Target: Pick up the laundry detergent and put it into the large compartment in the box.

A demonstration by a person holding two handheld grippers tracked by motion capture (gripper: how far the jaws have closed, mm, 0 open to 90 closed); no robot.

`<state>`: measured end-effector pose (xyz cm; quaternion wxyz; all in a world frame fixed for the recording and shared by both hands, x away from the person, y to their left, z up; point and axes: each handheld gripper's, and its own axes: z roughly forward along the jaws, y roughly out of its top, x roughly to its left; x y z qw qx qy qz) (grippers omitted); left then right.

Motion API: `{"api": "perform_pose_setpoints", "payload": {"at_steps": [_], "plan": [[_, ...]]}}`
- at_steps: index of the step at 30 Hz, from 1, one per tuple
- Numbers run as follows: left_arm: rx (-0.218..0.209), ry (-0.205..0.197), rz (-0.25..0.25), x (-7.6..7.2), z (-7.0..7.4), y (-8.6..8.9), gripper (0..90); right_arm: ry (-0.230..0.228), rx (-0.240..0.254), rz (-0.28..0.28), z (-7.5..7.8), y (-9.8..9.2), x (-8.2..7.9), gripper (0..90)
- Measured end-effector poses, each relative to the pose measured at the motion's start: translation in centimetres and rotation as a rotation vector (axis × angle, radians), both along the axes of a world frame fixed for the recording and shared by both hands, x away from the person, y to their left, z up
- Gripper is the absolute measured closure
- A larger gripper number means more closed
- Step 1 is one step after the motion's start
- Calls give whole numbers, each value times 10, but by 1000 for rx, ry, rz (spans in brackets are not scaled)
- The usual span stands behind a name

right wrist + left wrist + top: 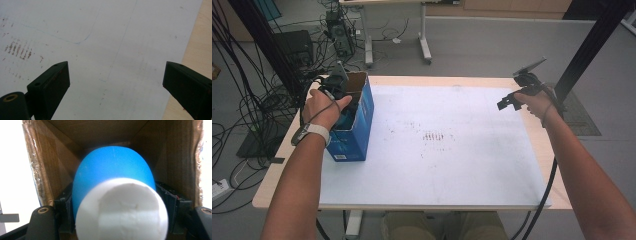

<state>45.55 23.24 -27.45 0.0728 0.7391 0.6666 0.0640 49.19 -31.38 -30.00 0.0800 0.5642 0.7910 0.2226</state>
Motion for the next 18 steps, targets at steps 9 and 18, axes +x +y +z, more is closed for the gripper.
{"api": "perform_pose_setpoints", "payload": {"at_steps": [9, 18], "plan": [[-16, -18, -5, -4, 6, 1, 280, -2, 3, 3, 0, -1, -1, 73], [-30, -41, -10, -10, 16, 2, 195, -6, 9, 7, 1, -2, -3, 73]]}}
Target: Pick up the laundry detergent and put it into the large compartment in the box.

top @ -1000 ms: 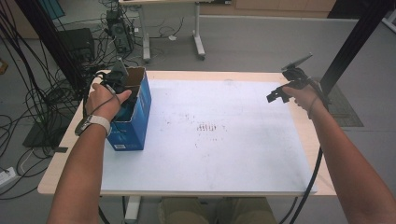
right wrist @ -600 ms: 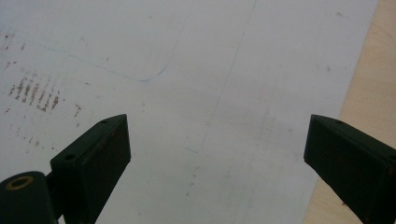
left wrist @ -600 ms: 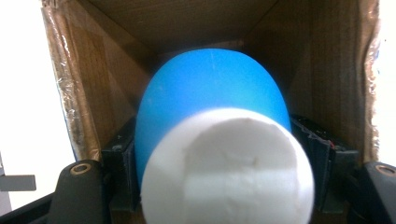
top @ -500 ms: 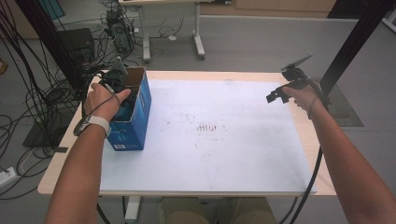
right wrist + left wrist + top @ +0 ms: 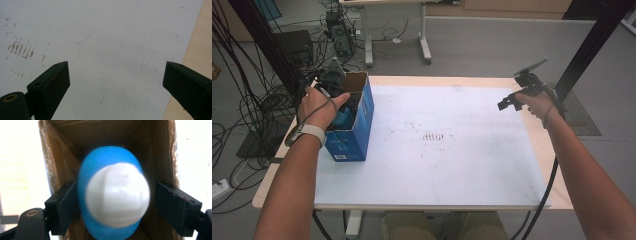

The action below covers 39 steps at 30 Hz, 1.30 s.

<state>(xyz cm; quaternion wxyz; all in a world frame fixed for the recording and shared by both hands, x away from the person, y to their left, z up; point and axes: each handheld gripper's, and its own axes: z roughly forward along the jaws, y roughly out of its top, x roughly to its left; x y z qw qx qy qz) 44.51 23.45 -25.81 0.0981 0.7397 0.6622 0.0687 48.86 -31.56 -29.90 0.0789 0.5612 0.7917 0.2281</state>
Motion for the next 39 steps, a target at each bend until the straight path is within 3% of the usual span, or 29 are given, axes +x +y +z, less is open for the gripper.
{"api": "perform_pose_setpoints", "payload": {"at_steps": [13, 28, 39], "plan": [[2, -37, -31, -8, 15, -5, 137, -10, 7, 4, 4, -4, -7, 73], [7, -69, -28, -17, 40, -11, 101, -26, 12, -1, 10, -9, -15, 73], [-20, -115, -96, -27, 66, -23, 54, -43, 15, 5, 14, -10, -20, 72]]}}
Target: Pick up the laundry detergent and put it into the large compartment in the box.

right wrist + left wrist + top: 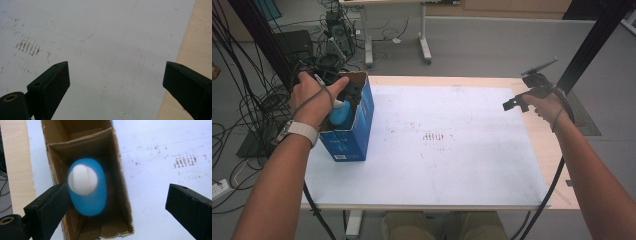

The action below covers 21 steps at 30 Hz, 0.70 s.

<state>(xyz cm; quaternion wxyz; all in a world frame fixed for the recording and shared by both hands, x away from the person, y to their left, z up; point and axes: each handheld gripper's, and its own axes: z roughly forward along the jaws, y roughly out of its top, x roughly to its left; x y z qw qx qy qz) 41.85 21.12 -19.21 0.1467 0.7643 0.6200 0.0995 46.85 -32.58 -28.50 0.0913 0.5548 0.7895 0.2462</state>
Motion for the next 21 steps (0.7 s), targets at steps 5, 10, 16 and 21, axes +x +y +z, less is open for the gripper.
{"api": "perform_pose_setpoints", "payload": {"at_steps": [5, 10, 16, 21], "plan": [[1, -12, -37, -3, 10, -8, 54, -6, 3, 5, 3, 1, -1, 72], [-1, -19, -85, -4, 19, -22, 54, -1, 4, 7, 2, 2, 0, 71], [7, -13, -106, -2, 24, -36, 56, -4, 4, 7, 3, 2, -1, 71], [0, -18, -97, -2, 30, -43, 59, -4, 2, 7, 3, 1, -1, 71]]}}
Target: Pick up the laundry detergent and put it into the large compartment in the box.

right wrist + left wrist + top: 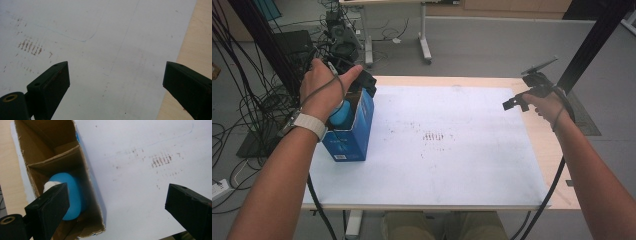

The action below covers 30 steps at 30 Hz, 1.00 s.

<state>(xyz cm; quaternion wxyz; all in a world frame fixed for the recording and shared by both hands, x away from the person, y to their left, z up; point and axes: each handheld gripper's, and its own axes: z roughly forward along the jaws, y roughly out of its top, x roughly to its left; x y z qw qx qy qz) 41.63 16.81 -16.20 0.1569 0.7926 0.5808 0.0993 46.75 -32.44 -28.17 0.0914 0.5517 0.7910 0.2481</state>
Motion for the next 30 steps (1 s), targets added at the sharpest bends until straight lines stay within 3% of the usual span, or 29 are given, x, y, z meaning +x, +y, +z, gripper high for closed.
{"api": "perform_pose_setpoints", "payload": {"at_steps": [11, 20, 30], "plan": [[-2, -9, -17, -2, 9, -25, 49, 1, 1, 7, 0, 2, 1, 71], [-12, -3, -43, -2, 7, -50, 53, 2, -2, 13, -1, 4, 2, 69], [-46, 7, -39, 0, 5, -70, 53, 2, 1, 15, -1, 5, 1, 69]]}}
